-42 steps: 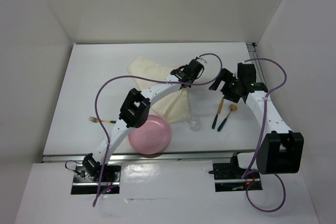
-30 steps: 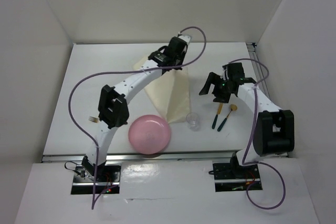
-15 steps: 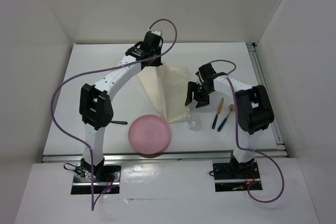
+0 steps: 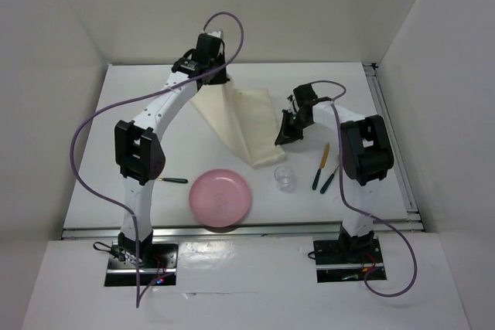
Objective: Set the dinner table for one person
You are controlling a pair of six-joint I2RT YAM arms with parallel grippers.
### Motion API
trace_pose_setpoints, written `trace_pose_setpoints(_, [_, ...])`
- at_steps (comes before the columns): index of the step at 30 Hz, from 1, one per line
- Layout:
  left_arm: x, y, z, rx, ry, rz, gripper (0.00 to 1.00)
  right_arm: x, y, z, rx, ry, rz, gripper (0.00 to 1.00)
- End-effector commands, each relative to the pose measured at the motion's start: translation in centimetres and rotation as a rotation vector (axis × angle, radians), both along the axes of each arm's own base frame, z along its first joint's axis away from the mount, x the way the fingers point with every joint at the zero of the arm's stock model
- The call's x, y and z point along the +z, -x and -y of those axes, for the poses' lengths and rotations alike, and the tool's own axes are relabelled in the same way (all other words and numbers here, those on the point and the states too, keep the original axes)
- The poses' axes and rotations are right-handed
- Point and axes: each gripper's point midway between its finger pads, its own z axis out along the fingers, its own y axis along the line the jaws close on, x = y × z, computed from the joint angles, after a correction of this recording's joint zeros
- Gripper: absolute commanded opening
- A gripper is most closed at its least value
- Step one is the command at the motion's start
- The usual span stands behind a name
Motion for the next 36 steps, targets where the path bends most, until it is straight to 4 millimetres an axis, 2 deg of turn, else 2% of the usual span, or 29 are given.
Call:
trace_pose_setpoints(1, [4.8,-3.3,-0.1,-0.017,0.145,0.105,0.00,4.9,-8.5,2.1,-0.120,-0.056,0.203,0.00])
trace_pose_setpoints(2, [5.5,-3.5,-0.3,-0.017,0.169,0.113,0.00,5.6,-9.7,3.2,-0.159,-0.061,0.213,0.00])
trace_pose_setpoints(3, [6.1,-4.0,-0.4,-0.020,0.184,0.140,0.00,6.7,-11.5,3.4,-0.168,-0.070,0.254,0.00])
trace_pose_setpoints(4, [6.4,-4.4,-0.9,-0.001,0.213,0.146,0.00,7.6,-12.0,3.6,-0.180,-0.083,0.261,0.00])
trace_pose_setpoints(6, [7.9,-4.1,-1.4,0.007,0.243,0.178,0.00,8.0,-12.8,4.0,-0.197,-0.088,0.267,0.00])
trace_pose_setpoints(7, [6.5,-3.8,-1.4,0.008,0.241,0.171,0.00,8.1,-12.8,4.0,-0.197,-0.088,0.267,0.00])
trace_pose_setpoints(8, [8.3,-2.8,-1.7,0.017,0.271,0.198,0.00,8.5,-12.8,4.0,-0.197,-0.090,0.276,0.00])
trace_pose_setpoints(9, [7.8,-2.2,-2.0,0.033,0.277,0.191,0.00,7.8,-12.4,4.0,-0.197,-0.088,0.265,0.00])
trace_pose_setpoints(10, [4.2,-0.9,-2.3,0.050,0.268,0.117,0.00,6.9,-11.7,4.1,-0.197,-0.083,0.244,0.00])
trace_pose_setpoints(11, [5.6,0.1,-2.4,0.066,0.314,0.147,0.00,6.1,-11.1,4.2,-0.198,-0.078,0.221,0.00])
trace_pose_setpoints(12, [4.5,1.0,-2.4,0.071,0.331,0.127,0.00,5.8,-10.7,3.9,-0.193,-0.071,0.222,0.00])
trace_pose_setpoints(13, [0.2,2.8,-2.9,0.096,0.320,0.039,0.00,4.4,-9.9,4.2,-0.198,-0.056,0.195,0.08])
trace_pose_setpoints(14, [-0.5,3.5,-2.9,0.122,0.357,0.028,0.00,3.9,-9.5,4.2,-0.199,-0.053,0.181,0.14])
trace_pose_setpoints(15, [0.0,4.7,-3.2,0.134,0.379,0.032,0.00,3.5,-9.2,4.2,-0.207,-0.054,0.164,0.20])
trace_pose_setpoints(16, [-3.8,6.7,-3.8,0.179,0.359,-0.040,0.00,2.7,-8.7,4.5,-0.214,-0.037,0.146,0.28])
trace_pose_setpoints(17, [-4.1,7.3,-3.9,0.214,0.397,-0.039,0.00,2.7,-8.6,4.8,-0.222,-0.023,0.151,0.57])
trace_pose_setpoints(19, [-6.1,9.6,-4.5,0.255,0.403,-0.069,0.00,2.7,-8.1,5.7,-0.255,0.021,0.153,0.73])
trace_pose_setpoints(20, [-6.5,9.9,-4.7,0.272,0.405,-0.070,0.00,2.8,-7.9,5.9,-0.270,0.030,0.151,0.83])
trace_pose_setpoints(22, [-7.3,10.4,-4.9,0.288,0.381,-0.084,0.00,3.2,-6.8,6.9,-0.307,0.069,0.159,0.89])
trace_pose_setpoints(27, [-8.4,10.6,-5.4,0.314,0.346,-0.121,0.00,3.5,-4.0,8.3,-0.373,0.108,0.169,0.89])
trace_pose_setpoints(28, [-8.1,10.5,-5.6,0.321,0.340,-0.118,0.00,3.5,-2.7,8.4,-0.373,0.110,0.164,0.89])
trace_pose_setpoints(32, [-7.6,10.7,-6.3,0.334,0.306,-0.098,0.00,4.2,-1.0,9.9,-0.417,0.095,0.189,0.89])
trace_pose_setpoints(34, [-7.0,10.6,-6.8,0.327,0.297,-0.080,0.00,4.5,-0.3,9.8,-0.389,0.054,0.198,0.88])
trace_pose_setpoints(35, [-6.4,10.5,-7.4,0.337,0.304,-0.066,0.00,4.0,0.7,9.4,-0.375,0.036,0.173,0.86])
trace_pose_setpoints(36, [-6.9,10.7,-8.0,0.352,0.296,-0.080,0.00,4.4,1.0,8.6,-0.348,-0.012,0.173,0.84])
